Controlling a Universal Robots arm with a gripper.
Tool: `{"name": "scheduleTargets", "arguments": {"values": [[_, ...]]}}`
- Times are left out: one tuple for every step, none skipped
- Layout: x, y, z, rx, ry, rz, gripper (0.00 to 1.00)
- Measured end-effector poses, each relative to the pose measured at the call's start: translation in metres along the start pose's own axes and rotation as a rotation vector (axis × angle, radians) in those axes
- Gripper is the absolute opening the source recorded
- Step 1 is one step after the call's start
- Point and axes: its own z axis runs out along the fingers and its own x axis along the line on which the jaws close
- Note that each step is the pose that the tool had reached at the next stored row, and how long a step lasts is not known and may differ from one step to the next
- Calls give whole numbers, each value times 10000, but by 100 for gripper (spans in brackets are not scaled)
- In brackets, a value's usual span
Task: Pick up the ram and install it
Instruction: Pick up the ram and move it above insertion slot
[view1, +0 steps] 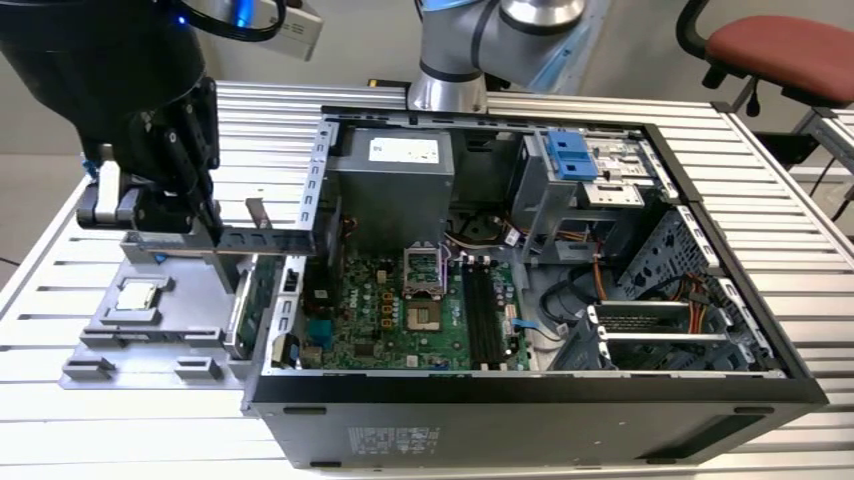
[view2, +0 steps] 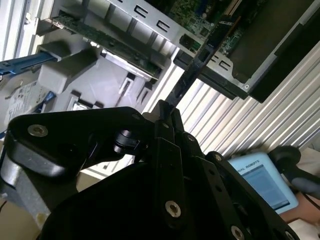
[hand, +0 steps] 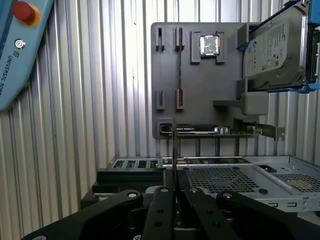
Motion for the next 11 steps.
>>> {"name": "scheduleTargets", "arguments": {"values": [[-1,-14,0,0,0,0,0],[-1,-27,0,1,0,1,0],[-1,-40,1,1,-1,0,0],[-2,-54,0,0,1,0,0],[-2,-69,0,0,0,1,0],[-3,-84,0,0,1,0,0],[-3,-101,0,0,1,1,0],[-5,-141,0,0,0,1,0],[-6,-163,0,1,0,0,0],[-6,-185,0,0,0,1,0],[-7,-208,0,0,0,1,0]]}}
